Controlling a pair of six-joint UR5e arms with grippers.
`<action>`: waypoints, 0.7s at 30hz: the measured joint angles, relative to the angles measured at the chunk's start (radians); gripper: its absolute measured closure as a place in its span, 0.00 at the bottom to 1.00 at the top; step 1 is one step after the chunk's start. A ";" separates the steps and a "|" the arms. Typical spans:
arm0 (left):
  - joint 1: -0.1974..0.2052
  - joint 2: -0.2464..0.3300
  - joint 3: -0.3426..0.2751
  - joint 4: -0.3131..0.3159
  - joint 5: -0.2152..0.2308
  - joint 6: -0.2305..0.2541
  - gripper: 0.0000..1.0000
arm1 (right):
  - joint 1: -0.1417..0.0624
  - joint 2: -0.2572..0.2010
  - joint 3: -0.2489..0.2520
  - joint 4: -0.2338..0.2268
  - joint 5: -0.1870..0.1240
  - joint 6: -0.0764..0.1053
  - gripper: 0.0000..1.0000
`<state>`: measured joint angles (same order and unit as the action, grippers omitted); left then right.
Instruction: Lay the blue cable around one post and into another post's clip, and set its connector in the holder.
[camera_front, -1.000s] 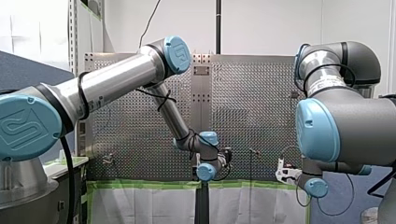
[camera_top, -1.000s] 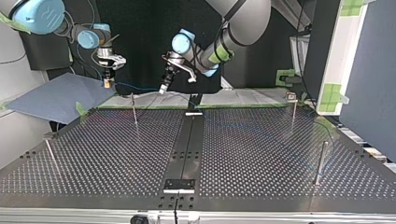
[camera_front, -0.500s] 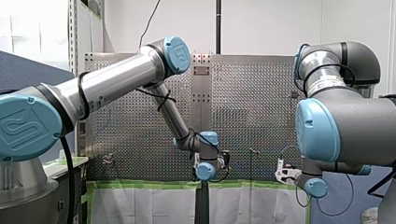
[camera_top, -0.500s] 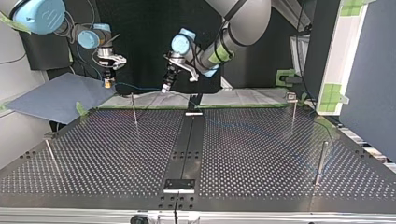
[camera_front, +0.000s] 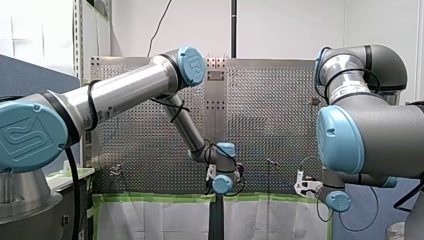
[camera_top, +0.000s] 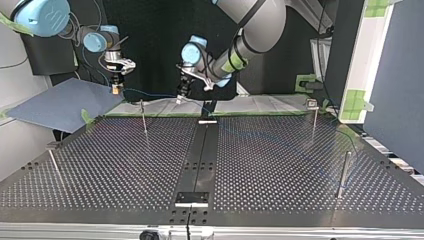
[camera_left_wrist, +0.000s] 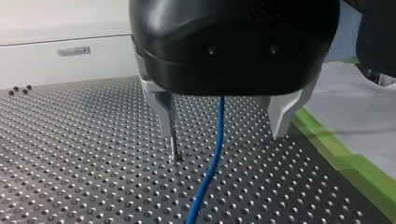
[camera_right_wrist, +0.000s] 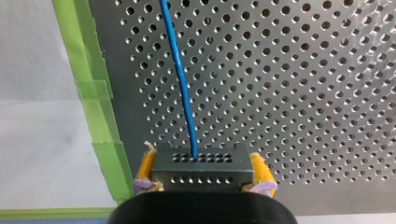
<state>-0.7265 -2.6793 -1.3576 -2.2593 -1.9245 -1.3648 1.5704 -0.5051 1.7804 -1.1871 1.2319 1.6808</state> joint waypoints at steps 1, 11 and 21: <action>0.001 0.000 0.003 -0.007 0.000 0.000 0.00 | 0.000 0.000 0.000 0.000 0.000 0.000 1.00; 0.008 -0.001 0.009 -0.042 0.000 -0.001 0.00 | 0.001 0.001 0.000 0.001 0.000 -0.002 1.00; 0.010 0.005 0.010 -0.048 0.021 0.008 0.41 | -0.002 0.001 0.000 -0.003 0.003 -0.001 1.00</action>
<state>-0.7165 -2.6738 -1.3480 -2.3073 -1.9031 -1.3566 1.5686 -0.5041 1.7803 -1.1900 1.2347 1.6794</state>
